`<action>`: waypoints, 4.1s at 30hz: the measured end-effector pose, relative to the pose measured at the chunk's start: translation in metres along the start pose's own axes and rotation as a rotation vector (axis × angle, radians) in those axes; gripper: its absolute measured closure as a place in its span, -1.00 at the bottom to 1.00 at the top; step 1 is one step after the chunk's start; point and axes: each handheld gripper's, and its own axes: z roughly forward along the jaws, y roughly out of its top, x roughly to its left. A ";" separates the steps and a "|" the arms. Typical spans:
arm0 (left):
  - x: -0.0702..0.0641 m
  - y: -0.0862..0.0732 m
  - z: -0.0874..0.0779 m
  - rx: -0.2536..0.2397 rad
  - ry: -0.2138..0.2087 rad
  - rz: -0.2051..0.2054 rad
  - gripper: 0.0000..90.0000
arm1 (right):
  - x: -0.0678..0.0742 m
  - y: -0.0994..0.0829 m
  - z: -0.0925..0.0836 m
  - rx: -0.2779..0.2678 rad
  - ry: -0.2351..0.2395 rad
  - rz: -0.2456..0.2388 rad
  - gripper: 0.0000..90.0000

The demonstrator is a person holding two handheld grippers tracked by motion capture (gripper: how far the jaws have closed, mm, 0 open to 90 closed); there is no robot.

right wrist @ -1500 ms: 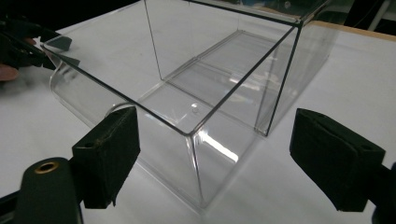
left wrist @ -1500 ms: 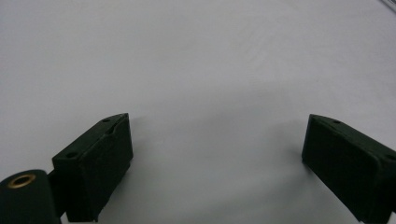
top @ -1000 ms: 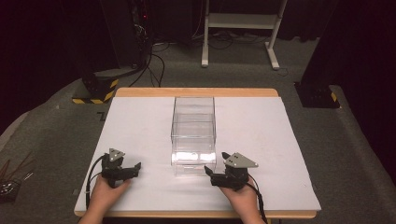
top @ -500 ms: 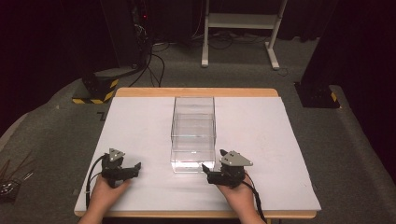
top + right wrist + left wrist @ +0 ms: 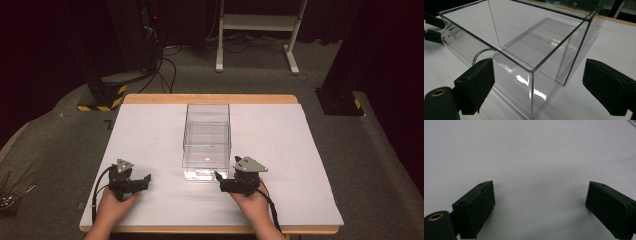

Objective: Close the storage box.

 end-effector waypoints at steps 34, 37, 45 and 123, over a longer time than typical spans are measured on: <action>0.000 0.000 0.000 0.000 0.000 0.000 -0.80 | -0.026 0.014 0.039 0.037 -0.036 0.043 -0.77; 0.000 0.000 0.000 0.000 0.000 0.000 -0.80 | -0.028 0.014 0.043 0.040 -0.042 0.048 -0.77; 0.000 0.000 0.000 0.000 -0.001 0.000 -0.80 | -0.032 0.020 0.054 0.046 -0.053 0.052 -0.77; 0.000 -0.001 0.000 -0.003 0.001 -0.003 -0.79 | -0.097 -0.055 -0.029 0.292 -0.199 0.110 -0.62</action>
